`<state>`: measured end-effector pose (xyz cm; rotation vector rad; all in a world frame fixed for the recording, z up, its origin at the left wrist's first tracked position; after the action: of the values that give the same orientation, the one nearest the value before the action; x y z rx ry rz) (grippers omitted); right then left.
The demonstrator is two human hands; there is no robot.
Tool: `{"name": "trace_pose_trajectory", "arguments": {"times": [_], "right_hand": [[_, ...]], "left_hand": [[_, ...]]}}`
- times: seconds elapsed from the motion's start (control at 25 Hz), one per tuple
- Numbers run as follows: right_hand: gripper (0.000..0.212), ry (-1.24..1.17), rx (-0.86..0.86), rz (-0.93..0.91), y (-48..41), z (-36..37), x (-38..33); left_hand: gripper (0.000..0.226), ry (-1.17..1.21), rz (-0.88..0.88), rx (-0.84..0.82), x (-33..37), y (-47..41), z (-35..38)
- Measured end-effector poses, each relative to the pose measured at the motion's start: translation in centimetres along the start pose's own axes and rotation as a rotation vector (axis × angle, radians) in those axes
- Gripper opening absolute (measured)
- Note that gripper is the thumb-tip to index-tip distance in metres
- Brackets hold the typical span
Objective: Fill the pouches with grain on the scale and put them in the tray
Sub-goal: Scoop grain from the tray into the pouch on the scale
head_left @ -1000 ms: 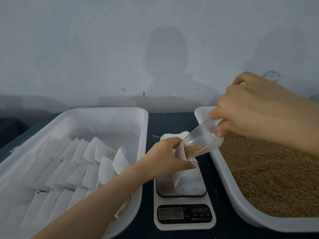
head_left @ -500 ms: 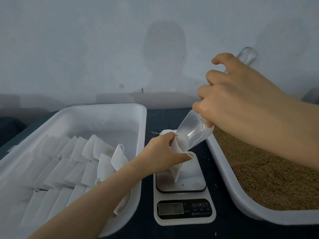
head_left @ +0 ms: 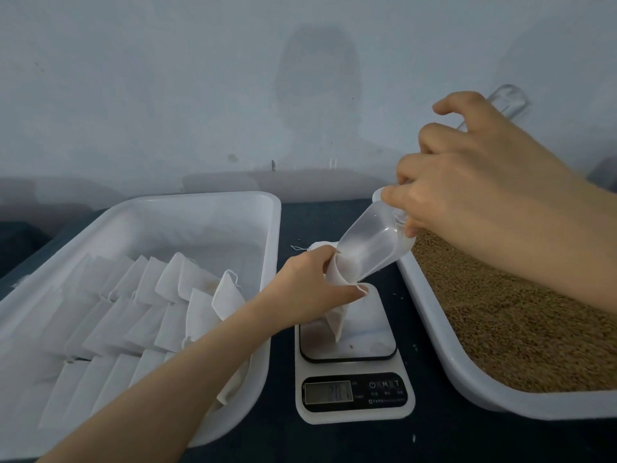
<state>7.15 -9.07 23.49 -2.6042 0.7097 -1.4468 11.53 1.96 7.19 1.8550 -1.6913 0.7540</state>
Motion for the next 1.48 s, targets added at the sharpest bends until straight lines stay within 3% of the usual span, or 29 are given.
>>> {"name": "trace_pose_trajectory", "arguments": {"times": [0.56,0.64,0.8,0.96,1.16,1.48], "right_hand": [[0.004,-0.035,-0.018,-0.031,0.1,0.4,-0.2],[0.013,-0.029,-0.018,-0.010,0.5,0.6,0.6],[0.025,-0.081,-0.070,0.269,3.1,3.2,5.5],[0.025,-0.313,-0.273,0.608,7.0,10.3,8.1],[0.031,-0.458,-0.644,0.731,11.4,19.1,3.2],[0.050,-0.415,-0.735,0.911,14.2,23.8,5.2]], "left_hand": [[0.056,0.014,-0.010,-0.015,0.3,0.3,-0.1],[0.049,0.019,-0.022,-0.024,0.1,0.4,0.0],[0.046,-0.003,-0.036,-0.018,-0.1,0.4,0.0],[0.049,-0.014,-0.038,-0.023,0.0,0.3,0.1],[0.047,-0.013,-0.033,-0.012,0.0,0.4,-0.1],[0.048,-0.035,-0.059,-0.035,-0.5,-0.1,0.4]]}}
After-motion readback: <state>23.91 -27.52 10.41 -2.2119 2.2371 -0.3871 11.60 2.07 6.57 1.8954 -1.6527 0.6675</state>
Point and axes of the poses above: each hand's wrist, its own y-axis away from the middle knuckle, its own z-axis out of the palm, x = y × z, the point moved 10 cm from there along -y, towards the middle knuckle, and after that the axes turned 7 degrees about -z, right-handed, at the moved point
